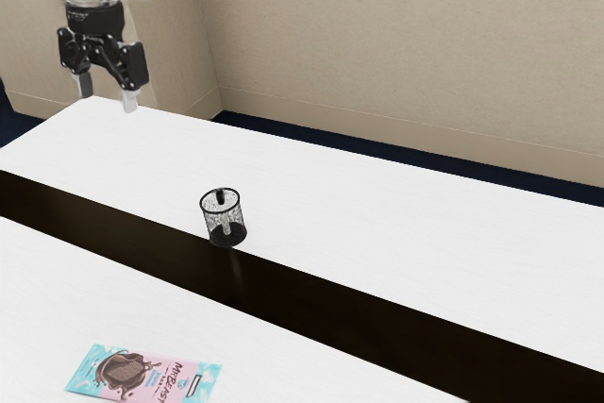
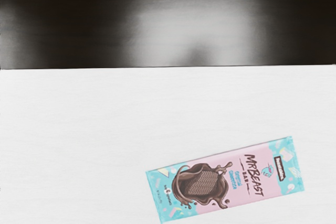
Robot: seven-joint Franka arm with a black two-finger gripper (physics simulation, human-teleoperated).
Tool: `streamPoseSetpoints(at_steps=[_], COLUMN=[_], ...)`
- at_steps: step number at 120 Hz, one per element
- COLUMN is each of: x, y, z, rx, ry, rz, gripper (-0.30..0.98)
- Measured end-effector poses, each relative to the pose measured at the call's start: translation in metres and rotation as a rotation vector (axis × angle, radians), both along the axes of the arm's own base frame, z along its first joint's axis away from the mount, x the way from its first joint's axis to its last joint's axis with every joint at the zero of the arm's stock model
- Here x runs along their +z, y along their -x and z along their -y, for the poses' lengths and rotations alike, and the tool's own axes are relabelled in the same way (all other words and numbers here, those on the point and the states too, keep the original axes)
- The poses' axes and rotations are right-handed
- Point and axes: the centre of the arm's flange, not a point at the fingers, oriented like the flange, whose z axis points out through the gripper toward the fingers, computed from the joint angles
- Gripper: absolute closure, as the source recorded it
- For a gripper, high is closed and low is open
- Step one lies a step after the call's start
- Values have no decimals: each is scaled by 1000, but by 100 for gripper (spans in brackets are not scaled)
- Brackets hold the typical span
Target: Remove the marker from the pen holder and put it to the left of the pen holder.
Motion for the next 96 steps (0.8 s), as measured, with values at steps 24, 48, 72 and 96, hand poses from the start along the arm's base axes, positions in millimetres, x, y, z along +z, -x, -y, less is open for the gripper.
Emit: streamPoseSetpoints(at_steps=[24, 48, 72, 96], x=[-30, -145, -201, -254], y=[-30, -54, -92, -107], z=[4, 8, 30, 17], rx=[-33, -32, -43, 9], ry=[6, 51, 53, 47], rz=[38, 23, 99, 117], gripper=[0, 0, 0, 0])
